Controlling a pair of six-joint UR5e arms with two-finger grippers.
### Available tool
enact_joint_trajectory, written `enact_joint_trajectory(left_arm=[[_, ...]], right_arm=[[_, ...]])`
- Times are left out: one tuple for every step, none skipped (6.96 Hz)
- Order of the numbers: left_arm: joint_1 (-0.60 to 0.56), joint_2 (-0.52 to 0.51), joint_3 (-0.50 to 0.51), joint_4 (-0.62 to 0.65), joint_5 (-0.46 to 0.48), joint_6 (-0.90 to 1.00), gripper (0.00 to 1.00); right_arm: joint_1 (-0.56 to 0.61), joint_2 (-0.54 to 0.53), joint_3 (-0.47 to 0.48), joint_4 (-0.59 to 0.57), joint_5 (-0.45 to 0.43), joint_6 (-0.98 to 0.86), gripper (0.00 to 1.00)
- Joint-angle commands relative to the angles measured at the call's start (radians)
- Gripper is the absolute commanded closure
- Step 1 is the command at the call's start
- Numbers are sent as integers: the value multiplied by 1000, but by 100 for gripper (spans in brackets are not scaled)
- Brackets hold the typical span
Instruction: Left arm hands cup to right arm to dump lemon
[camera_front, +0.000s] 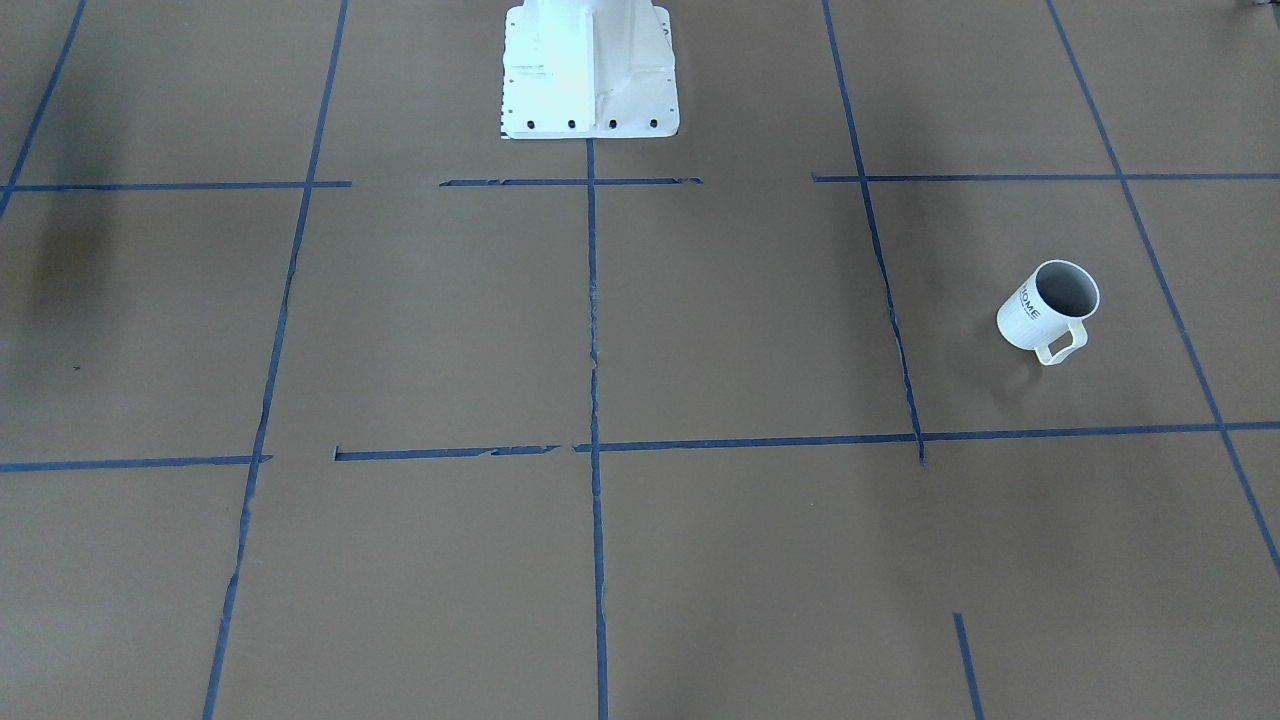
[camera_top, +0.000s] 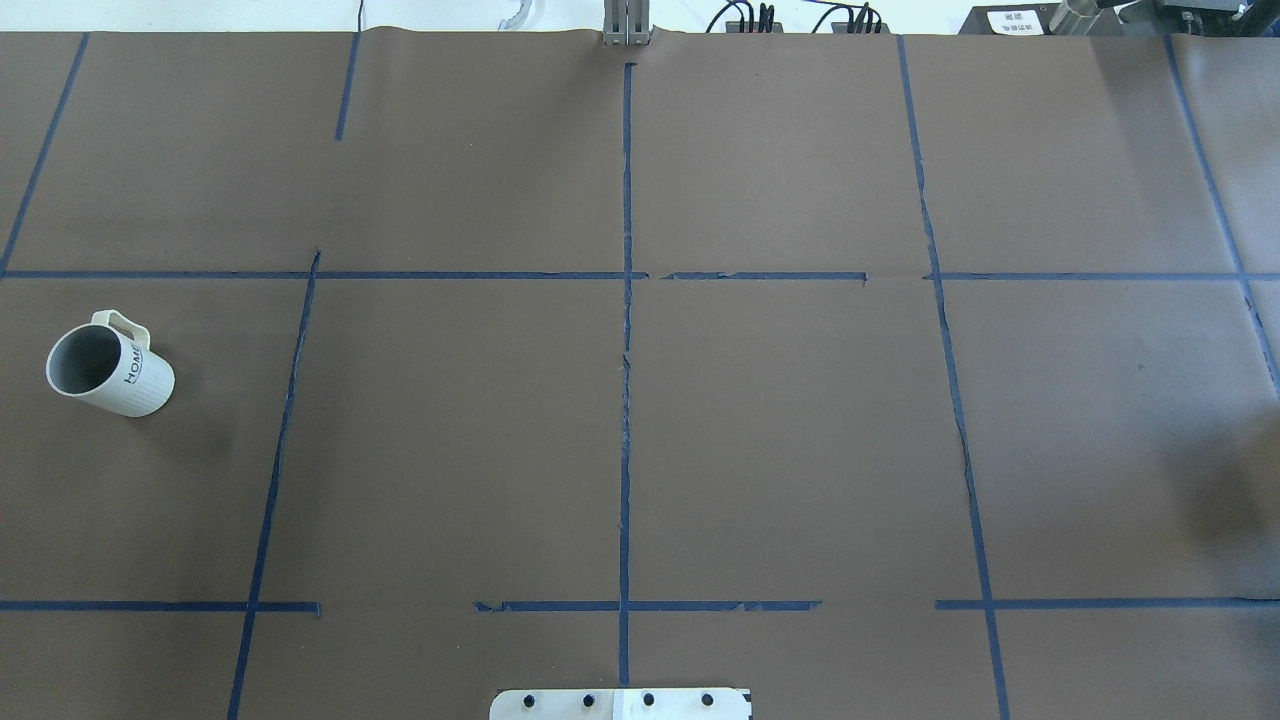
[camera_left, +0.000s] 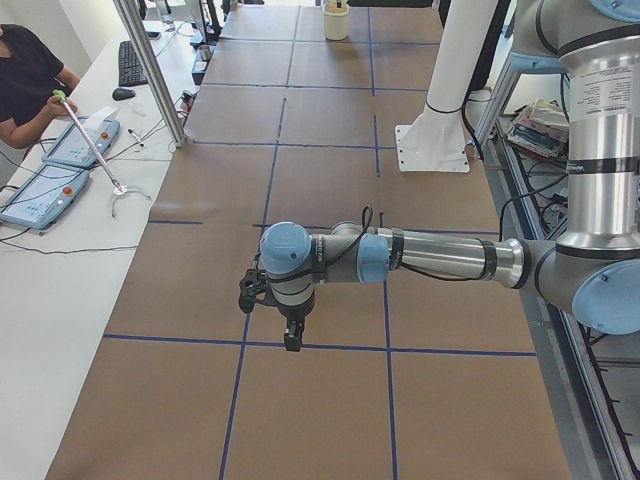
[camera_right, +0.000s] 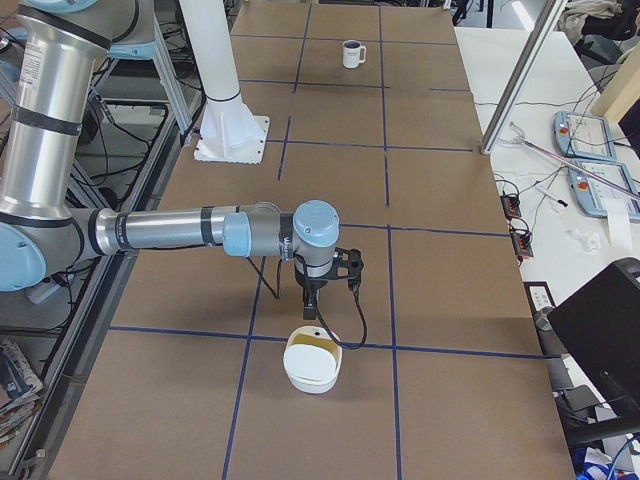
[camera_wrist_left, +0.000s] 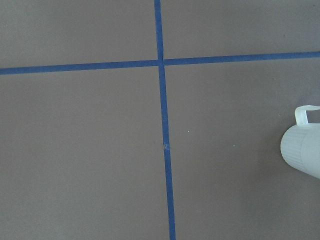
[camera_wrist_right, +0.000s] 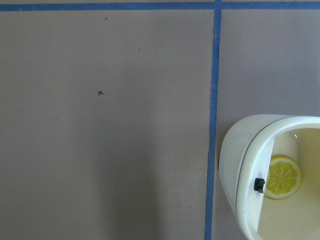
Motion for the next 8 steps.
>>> enact_joint_trajectory(left_arm=[[0,22,-17,-11,-29,0,0],[2,21,-15,-11,-26,0,0],[2,19,-23,-10,-28,0,0],[2,21,-17,-7,-28,0,0],[2,19,-21,0,-29,0,0],[0,22,-21,3,-29,0,0],[0,22,-23,4,-28,0,0],[2,27,-23,4,-28,0,0]], right_arm=[[0,-2,-4,0,-16,-15,0],[2,-8,-5,-2,-15,-16,0],[0,-8,-9,-2,-15,-16,0],[0,-8,-6,-2,-13,-15,0],[0,-8,-5,-2,-12,-15,0],[0,-8,-12,-2,-13,-15,0],[0,-8,-15,-2,-13,-15,0],[0,-8,-16,-2,-13,-15,0]])
